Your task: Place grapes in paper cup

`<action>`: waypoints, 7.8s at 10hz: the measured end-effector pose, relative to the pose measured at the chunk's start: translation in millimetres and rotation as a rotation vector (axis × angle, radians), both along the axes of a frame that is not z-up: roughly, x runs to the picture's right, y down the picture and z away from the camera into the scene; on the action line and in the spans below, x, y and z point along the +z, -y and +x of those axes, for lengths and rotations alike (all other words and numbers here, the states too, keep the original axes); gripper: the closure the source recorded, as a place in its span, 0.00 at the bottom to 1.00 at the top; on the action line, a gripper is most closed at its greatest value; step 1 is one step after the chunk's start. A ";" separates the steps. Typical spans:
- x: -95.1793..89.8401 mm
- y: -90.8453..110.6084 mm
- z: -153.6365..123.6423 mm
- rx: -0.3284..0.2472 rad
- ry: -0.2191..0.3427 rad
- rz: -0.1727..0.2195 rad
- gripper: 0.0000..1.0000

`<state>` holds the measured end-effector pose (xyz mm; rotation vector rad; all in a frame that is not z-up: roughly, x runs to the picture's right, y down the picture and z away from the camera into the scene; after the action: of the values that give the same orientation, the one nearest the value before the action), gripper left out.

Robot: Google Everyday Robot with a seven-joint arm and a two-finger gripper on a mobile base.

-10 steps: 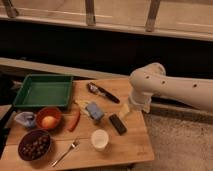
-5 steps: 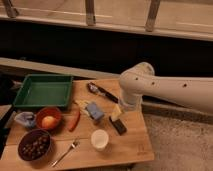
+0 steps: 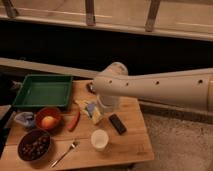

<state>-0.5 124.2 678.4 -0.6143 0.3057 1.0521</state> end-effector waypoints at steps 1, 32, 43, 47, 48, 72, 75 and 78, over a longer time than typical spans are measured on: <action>1.9 -1.4 -18.9 -0.026 0.011 -0.003 0.20; -40.6 -73.1 -334.6 -0.405 0.438 0.045 0.20; -1.1 -115.6 -347.6 -0.438 0.466 -0.032 0.20; 19.6 -134.7 -347.0 -0.425 0.475 -0.092 0.20; 24.0 -141.8 -348.1 -0.422 0.479 -0.110 0.20; 43.6 -142.5 -347.3 -0.497 0.453 -0.134 0.74; 43.4 -146.3 -350.4 -0.506 0.469 -0.136 1.00; 42.2 -146.1 -351.0 -0.508 0.475 -0.132 1.00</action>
<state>-351.5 270.3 720.6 -0.8306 0.1021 0.3819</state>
